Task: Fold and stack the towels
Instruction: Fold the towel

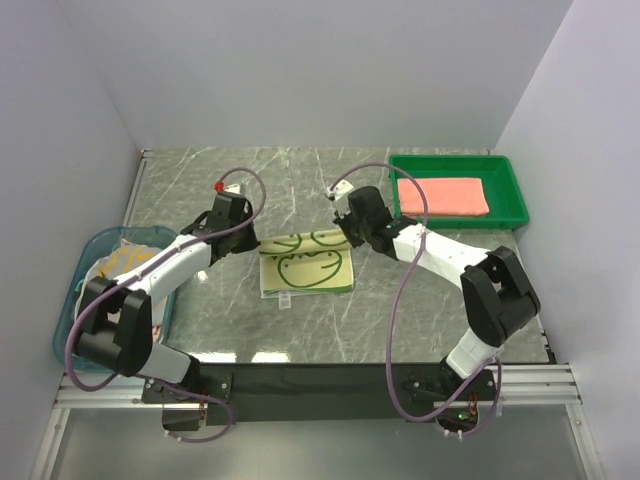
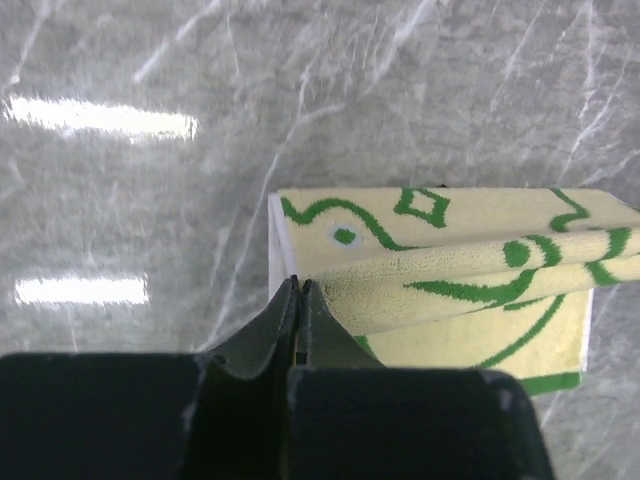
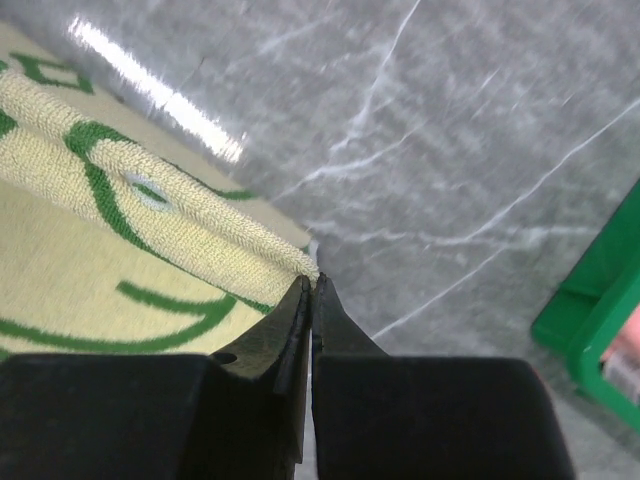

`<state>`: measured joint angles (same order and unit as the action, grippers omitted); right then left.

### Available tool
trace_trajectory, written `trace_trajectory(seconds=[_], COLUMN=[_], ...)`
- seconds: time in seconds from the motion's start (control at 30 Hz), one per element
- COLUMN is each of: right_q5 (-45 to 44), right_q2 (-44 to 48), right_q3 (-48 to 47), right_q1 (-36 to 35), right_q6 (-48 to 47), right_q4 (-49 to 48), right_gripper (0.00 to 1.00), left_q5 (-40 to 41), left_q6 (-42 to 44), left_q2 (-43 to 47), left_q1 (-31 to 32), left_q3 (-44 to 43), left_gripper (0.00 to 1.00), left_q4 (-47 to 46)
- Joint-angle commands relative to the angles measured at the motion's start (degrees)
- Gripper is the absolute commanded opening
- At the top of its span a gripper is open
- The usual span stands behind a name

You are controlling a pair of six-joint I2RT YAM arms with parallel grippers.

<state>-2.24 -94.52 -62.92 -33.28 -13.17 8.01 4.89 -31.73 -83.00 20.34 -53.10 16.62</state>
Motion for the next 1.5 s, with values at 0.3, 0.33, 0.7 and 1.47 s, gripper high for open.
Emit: trace_trajectory(seconds=[0.3,0.33,0.7,1.47], right_q5=[-4.53,-4.27,-4.70,-1.98], right_q2=[6.10,6.36,5.58,4.97], right_q3=[6.57,7.10,7.81,8.78], right_q1=[-2.32,-2.32,-2.32,-2.49], right_q6=[7.45,8.59,13.08,19.50], right_q4=[5.43,5.52,8.69,12.37], right_gripper=[0.00,0.00,0.00,0.00], left_q5=[3.11,3.03,0.21,-2.69], left_q6=[-7.73,-8.00,-10.64,-14.50], left_q2=[5.74,6.09,9.87,12.34], left_q1=[-0.39,-0.39,0.75,2.60], left_q3=[6.08,6.78,10.65,17.85], left_gripper=[0.01,0.01,0.01,0.01], left_q4=[5.35,5.52,5.00,4.30])
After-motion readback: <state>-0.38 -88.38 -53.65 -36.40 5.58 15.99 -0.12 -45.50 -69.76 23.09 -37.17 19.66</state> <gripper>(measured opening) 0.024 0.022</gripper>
